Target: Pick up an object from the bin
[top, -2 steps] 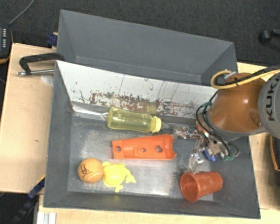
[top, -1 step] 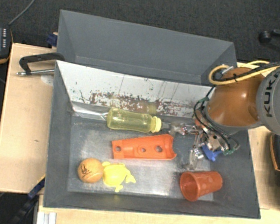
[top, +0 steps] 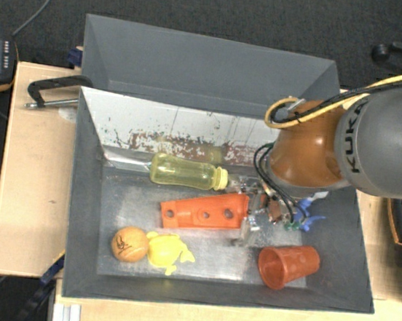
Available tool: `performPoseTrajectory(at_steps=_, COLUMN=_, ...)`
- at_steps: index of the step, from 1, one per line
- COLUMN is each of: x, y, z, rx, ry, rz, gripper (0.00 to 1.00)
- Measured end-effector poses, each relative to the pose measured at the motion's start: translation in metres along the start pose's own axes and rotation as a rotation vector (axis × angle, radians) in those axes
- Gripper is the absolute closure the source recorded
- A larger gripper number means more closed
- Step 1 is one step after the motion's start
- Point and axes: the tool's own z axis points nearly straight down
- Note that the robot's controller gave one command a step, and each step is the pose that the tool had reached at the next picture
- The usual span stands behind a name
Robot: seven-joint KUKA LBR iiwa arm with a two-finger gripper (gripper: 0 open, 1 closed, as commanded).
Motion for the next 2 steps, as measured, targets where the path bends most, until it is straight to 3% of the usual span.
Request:
performPoseTrajectory(at_steps=1, x=0.022, y=0.0493, z=0.0015, rx=0.0, ry=-0.001, rz=-0.3, gripper=1.0)
performPoseTrajectory(at_steps=2, x=0.022, y=0.0492, z=0.0015, rx=0.0, ry=-0.001, rz=-0.301, gripper=1.0)
